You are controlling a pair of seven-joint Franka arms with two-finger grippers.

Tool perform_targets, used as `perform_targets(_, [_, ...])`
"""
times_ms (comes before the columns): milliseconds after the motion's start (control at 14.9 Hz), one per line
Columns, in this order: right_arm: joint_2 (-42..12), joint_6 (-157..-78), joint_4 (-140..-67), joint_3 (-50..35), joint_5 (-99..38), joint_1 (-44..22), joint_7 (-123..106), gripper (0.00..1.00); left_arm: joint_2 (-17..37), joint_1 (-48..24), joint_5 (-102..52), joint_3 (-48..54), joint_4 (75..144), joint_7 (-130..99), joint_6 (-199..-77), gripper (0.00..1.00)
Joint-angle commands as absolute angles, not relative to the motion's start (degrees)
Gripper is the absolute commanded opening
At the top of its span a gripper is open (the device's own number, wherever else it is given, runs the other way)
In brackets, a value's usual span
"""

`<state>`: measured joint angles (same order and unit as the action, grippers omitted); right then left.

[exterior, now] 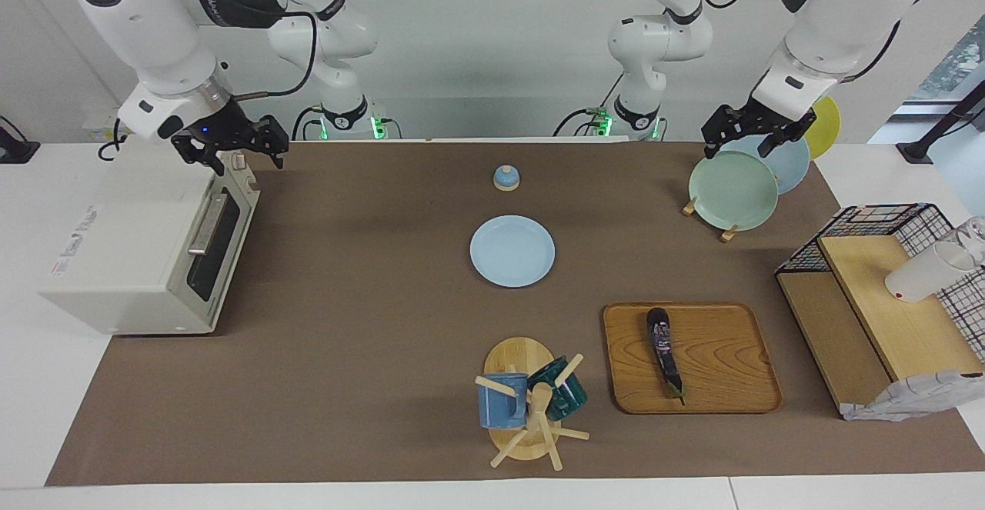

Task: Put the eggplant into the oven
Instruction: 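Reach the left gripper down to the dark eggplant on the wooden tray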

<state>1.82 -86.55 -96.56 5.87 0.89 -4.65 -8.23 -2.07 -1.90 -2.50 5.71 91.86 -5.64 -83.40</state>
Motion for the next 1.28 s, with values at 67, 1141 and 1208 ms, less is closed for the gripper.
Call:
perform_targets(67, [2.72,-86.48,-97.73,5.89,-0.26,-2.72,-12.73,0.98,-2.11,-1.58,-3.08,5.63,91.93,-5.54,-84.02,1.0])
perform_targets(1141, [5.54,-102.56,-108.45,5.98,3.6,0.18,-13.71,0.0,6.74,-2.55,-4.4,5.71,91.33,-6.59,-96.41,1.0])
perform_targets(1208, [5.28,-103.26,-108.72,5.98,4.3,0.26,-13.71,0.0,9.2,-2.55,-4.39,5.71,89.93,-6.5,-96.5,1.0])
